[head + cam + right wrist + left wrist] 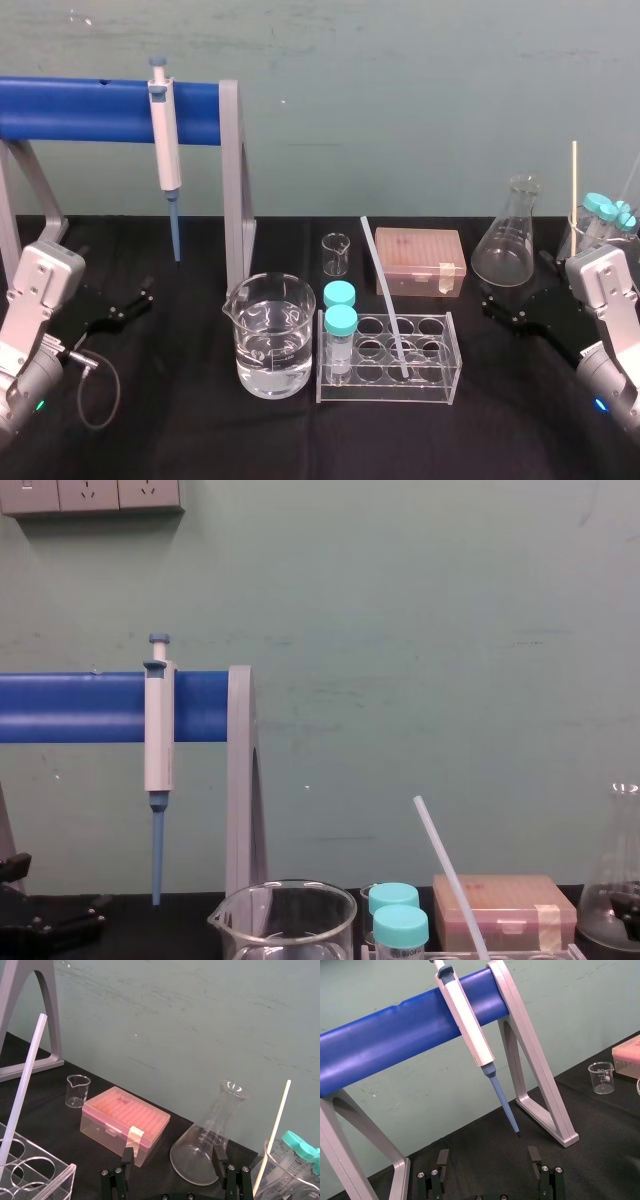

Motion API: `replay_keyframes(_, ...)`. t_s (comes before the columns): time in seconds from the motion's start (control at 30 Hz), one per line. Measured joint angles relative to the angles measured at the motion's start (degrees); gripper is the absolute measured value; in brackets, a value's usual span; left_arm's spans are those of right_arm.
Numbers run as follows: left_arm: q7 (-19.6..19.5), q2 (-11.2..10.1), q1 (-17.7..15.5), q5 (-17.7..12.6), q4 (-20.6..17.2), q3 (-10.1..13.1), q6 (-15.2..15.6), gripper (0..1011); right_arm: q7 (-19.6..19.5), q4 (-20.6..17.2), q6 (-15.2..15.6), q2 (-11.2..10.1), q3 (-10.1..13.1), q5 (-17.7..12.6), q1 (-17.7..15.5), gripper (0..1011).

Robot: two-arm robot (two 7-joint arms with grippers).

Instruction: Pick up the stirring rod with one hand, then place it down.

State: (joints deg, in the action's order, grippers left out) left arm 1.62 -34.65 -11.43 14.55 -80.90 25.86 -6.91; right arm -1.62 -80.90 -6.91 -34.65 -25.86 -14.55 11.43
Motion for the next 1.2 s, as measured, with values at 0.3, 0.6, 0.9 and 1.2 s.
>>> replay_keyframes(0.3, 0.0, 0.0, 0.0, 0.0, 0.0, 0.0, 0.0, 1000, 0.0, 0.0, 0.0, 0.0, 0.0, 0.0, 0.0, 1000)
replay_keyframes(0.6, 0.0, 0.0, 0.0, 0.0, 0.0, 0.0, 0.0, 1000, 0.0, 0.0, 0.0, 0.0, 0.0, 0.0, 0.0, 1000)
replay_keyframes(0.9, 0.0, 0.0, 0.0, 0.0, 0.0, 0.0, 0.0, 1000, 0.0, 0.0, 0.0, 0.0, 0.0, 0.0, 0.0, 1000)
replay_keyframes(1.2, 0.0, 0.0, 0.0, 0.0, 0.0, 0.0, 0.0, 1000, 0.0, 0.0, 0.0, 0.0, 0.0, 0.0, 0.0, 1000)
